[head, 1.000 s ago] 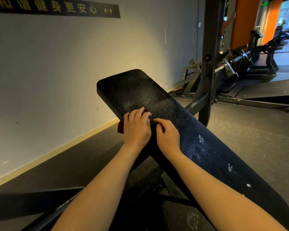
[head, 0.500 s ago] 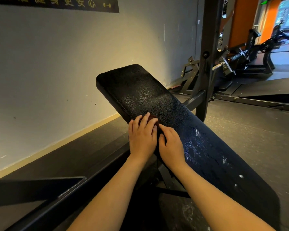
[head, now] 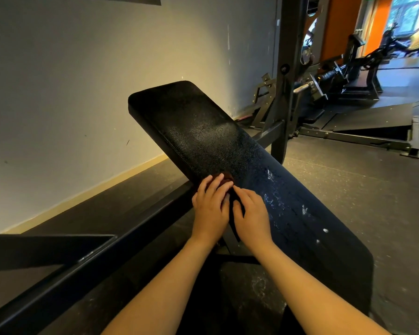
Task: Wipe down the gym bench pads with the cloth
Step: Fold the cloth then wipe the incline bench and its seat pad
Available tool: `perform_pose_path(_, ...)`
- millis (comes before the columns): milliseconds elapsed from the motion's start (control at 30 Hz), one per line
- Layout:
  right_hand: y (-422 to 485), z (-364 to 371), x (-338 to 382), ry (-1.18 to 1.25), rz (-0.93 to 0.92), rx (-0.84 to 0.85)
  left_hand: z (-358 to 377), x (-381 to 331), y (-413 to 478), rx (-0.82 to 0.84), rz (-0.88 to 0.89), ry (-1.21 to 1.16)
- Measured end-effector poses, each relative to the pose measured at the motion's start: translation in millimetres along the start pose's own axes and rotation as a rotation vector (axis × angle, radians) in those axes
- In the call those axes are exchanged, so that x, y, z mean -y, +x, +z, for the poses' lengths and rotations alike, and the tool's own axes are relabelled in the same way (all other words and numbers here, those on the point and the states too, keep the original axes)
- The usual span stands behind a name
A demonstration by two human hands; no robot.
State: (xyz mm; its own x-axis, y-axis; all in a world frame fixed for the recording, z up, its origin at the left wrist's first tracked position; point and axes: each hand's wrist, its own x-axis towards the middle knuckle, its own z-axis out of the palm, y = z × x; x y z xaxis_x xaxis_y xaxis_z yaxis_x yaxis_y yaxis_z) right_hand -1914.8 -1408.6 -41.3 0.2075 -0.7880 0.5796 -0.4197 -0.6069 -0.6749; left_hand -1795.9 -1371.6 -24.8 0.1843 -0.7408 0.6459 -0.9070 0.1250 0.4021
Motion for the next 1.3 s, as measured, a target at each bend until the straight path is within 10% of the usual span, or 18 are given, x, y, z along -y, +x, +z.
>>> perform_pose_path(1300, -44.3, -30.2, -19.6, 0.15, 0.105, 0.061, -3.7, -27.7, -39.6, 0.049, -0.072, -0.019)
